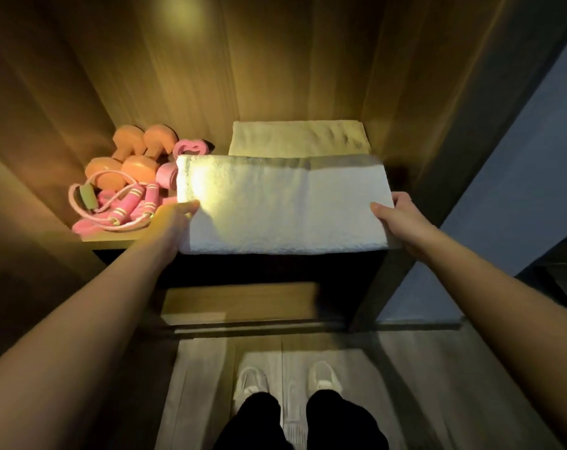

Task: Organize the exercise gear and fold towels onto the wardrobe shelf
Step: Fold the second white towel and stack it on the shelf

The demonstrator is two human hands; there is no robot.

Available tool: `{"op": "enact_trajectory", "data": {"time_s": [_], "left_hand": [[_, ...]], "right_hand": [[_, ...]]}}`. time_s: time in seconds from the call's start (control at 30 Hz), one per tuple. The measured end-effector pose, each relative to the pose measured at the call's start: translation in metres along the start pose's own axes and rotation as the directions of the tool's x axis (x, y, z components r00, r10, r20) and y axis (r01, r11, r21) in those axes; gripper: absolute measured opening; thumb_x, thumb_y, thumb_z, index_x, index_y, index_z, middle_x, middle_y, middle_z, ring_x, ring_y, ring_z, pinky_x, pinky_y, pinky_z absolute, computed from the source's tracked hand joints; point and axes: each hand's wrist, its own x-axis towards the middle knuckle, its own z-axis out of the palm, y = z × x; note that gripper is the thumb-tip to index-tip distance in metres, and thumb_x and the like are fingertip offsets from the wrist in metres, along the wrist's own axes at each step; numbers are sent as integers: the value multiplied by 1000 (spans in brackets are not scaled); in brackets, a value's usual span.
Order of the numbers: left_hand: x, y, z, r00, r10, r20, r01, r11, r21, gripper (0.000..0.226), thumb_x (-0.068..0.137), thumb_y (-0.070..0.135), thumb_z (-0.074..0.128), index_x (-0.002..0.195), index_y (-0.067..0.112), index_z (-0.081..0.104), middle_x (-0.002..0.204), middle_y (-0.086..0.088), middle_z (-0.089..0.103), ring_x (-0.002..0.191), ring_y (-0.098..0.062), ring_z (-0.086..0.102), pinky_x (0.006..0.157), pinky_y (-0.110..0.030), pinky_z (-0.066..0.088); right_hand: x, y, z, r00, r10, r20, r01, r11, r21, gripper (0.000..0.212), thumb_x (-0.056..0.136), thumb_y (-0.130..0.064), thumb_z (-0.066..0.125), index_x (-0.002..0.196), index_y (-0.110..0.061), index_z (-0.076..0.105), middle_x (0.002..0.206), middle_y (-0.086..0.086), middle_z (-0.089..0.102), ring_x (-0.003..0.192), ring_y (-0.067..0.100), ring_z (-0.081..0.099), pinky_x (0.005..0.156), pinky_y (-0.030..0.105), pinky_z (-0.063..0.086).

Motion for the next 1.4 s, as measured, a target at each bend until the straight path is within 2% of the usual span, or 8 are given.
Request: {"op": "enact_trajectory", "data": {"time_s": [0.17,0.37,0.5,0.63,0.73,0.97,1.13,1.4], "left_hand": [[74,-4,25,953,257,-163,-189,918,348,44,98,27,52,135,7,41,116,-5,51,109,-26,52,85,-32,38],[96,-19,57,901,422,-105,-247,696,675,40,99,26,50,128,0,41,127,-24,51,117,-40,50,86,-41,36],[79,-20,44,681,667,300,-528,164,834,66,96,46,48,149,12,29,154,-16,29,141,-33,29,111,-51,30],[66,-31,35,698,393,599,-595,-147,790,94,79,85,26,155,35,2,163,-11,2,150,-31,-2,118,-56,15],[72,-32,44,711,361,603,-568,-211,796,100,73,86,27,154,39,-5,162,-17,0,149,-35,-3,119,-54,16],[83,-32,63,726,362,584,-536,-234,811,98,72,87,21,153,40,-6,163,-15,-5,149,-36,-5,119,-52,18],[81,-28,62,746,332,577,-523,-243,817,101,68,90,14,153,39,-5,163,-15,-5,150,-34,-3,118,-58,14],[72,-21,107,743,459,487,-495,-113,862,70,94,67,10,155,34,5,164,-6,-1,150,-31,-4,116,-63,1]], "right_hand": [[53,-8,12,999,35,-18,-35,999,-31,55,100,-31,51,144,-13,24,127,4,46,105,19,52,88,38,45],[76,-1,29,983,-10,-181,-59,927,-371,50,99,-11,44,147,-13,31,132,19,51,118,37,51,98,46,44],[57,1,45,904,-428,1,286,602,-745,53,98,-43,34,143,-14,39,115,13,56,109,31,52,98,47,40],[50,8,60,816,-366,447,548,244,-800,88,88,-66,46,153,-35,-5,164,5,0,149,36,1,116,62,11],[63,14,57,818,-352,455,528,146,-837,98,89,-47,62,151,-36,-13,163,5,-13,148,39,-10,115,67,10],[85,20,39,850,-305,429,503,229,-833,101,92,-28,59,139,-54,-27,160,0,-25,147,38,-12,110,73,8],[82,22,31,898,-278,342,413,264,-872,95,90,-44,59,148,-44,-16,162,16,7,128,42,45,99,59,39],[76,-11,37,927,-241,287,370,467,-803,66,92,-58,25,153,-37,11,162,9,17,141,33,30,108,56,26]]}}
